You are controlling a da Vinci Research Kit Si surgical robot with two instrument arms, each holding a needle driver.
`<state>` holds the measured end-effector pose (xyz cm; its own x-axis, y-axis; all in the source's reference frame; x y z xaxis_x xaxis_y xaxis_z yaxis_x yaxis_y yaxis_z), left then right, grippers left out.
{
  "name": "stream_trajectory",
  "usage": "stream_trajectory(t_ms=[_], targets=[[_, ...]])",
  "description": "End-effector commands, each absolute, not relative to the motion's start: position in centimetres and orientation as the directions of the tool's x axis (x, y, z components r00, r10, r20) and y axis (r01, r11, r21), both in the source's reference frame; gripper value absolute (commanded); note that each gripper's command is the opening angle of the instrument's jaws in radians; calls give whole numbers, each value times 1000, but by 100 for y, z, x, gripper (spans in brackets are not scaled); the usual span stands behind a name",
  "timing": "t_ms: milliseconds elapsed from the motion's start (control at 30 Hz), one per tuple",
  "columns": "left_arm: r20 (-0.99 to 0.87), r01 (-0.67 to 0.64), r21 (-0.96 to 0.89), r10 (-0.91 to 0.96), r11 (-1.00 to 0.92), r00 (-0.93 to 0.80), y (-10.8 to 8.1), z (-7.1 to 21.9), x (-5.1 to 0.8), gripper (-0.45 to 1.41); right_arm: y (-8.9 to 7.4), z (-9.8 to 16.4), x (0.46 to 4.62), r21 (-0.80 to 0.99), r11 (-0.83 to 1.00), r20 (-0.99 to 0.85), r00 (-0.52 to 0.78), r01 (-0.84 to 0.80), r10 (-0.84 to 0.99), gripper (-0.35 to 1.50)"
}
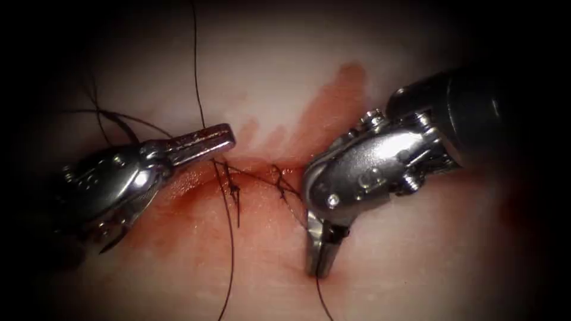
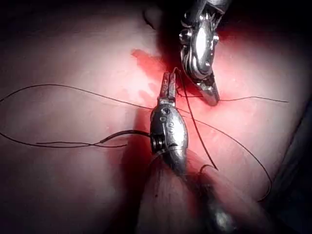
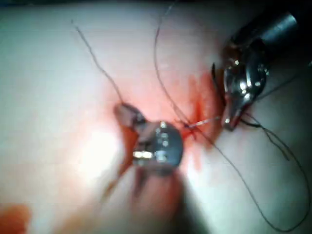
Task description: Wound Closure
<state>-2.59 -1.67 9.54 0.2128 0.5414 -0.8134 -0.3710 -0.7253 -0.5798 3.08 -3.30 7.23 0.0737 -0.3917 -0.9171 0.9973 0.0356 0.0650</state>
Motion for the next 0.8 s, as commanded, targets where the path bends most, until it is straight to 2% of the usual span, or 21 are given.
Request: stream_trajectory(t_ms=[33, 267, 367, 567, 800], targets=[[-813, -369, -581, 542, -725, 213, -172, 960, -264, -45, -330, 731, 313, 74, 51, -924, 88, 996, -371, -35], [-815, -372, -577, 539, -727, 212, -177, 962, -266, -45, -323, 731, 311, 159, 192, -942, 207, 968, -264, -35], [-816, -376, -577, 537, -725, 216, -188, 964, -265, -45, -294, 725, 302, 267, 392, -943, 323, 881, -85, -35], [-809, -369, -585, 553, -722, 201, -207, 962, -261, -45, -260, 723, 291, 341, 565, -928, 365, 752, 75, -35], [-808, -367, -583, 565, -725, 167, -232, 951, -250, -45, -224, 730, 283, 415, 649, -905, 359, 637, 227, -35]])
